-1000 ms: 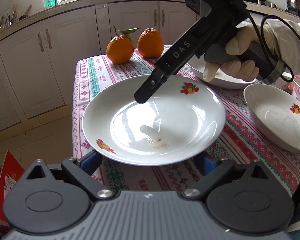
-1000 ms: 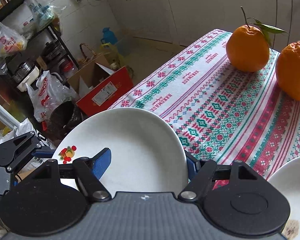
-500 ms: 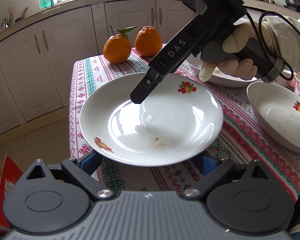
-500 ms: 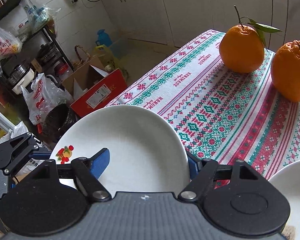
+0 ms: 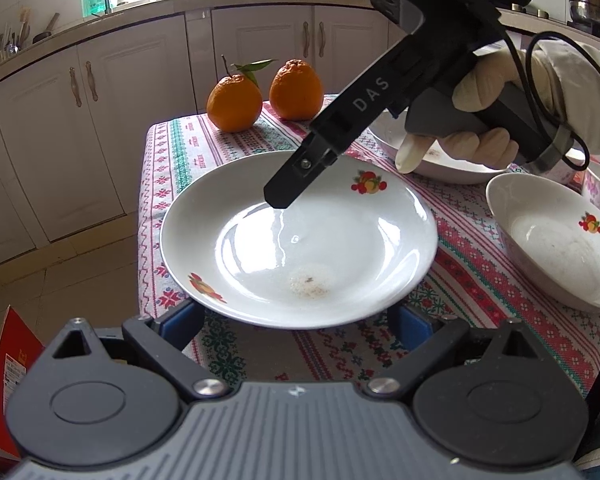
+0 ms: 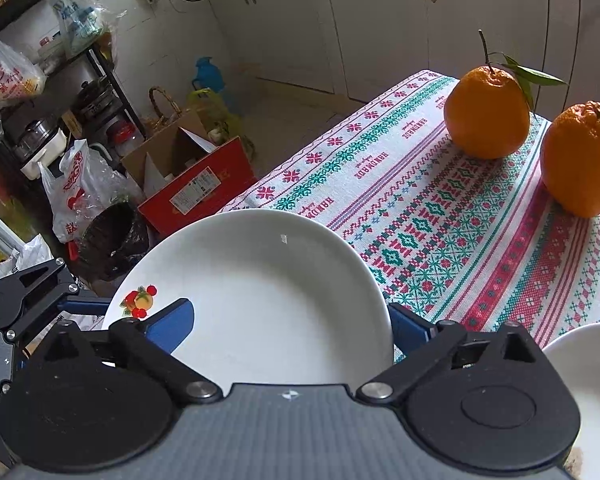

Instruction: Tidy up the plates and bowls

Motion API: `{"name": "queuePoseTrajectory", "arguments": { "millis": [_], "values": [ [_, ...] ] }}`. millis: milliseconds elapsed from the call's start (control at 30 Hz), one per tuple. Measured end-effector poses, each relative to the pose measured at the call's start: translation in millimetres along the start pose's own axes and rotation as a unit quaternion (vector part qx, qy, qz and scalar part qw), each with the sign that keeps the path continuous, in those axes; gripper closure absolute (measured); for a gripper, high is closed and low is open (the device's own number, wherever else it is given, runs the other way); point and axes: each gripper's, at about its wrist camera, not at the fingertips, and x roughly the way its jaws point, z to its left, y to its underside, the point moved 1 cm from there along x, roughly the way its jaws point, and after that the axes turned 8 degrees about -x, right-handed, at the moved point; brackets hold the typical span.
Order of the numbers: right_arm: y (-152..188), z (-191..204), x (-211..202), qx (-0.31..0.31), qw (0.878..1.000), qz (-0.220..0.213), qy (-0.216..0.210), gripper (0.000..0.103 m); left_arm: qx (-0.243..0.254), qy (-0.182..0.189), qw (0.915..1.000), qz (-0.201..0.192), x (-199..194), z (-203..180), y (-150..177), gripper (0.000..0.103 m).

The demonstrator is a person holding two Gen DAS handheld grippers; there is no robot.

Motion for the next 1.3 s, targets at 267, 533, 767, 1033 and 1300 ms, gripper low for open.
{"name": "queuePoseTrajectory", "arguments": {
  "millis": [267, 533, 767, 1033, 1300],
  "values": [
    [4.7, 3.5, -13.9, 0.002, 1.000, -0.002, 0.017, 0.000, -0.001, 0.002, 1.0000, -0.002, -3.0, -1.0, 0.0, 0.006],
    [14.2, 9.7, -51.4, 0.021, 0.998, -0.025, 0.050, 0.000, -0.008, 0.002, 0.9998, -0.016, -23.0, -11.5, 2.8, 0.004],
    [41.7, 34.5, -99.3, 0.036, 0.995, -0.049, 0.083, 0.000, -0.019, 0.002, 0.9993, -0.032, -44.4, -34.2, 8.4, 0.002],
    [106.7, 74.5, -142.5, 0.054, 0.986, -0.081, 0.133, 0.000, -0.027, 0.018, 0.9990, -0.031, -57.6, -69.0, 26.6, 0.002],
    [183.3, 91.8, -168.9, 0.121, 0.968, -0.118, 0.184, 0.000, -0.001, 0.047, 0.9988, -0.012, -49.3, -101.5, 42.9, 0.002]
  ]
}}
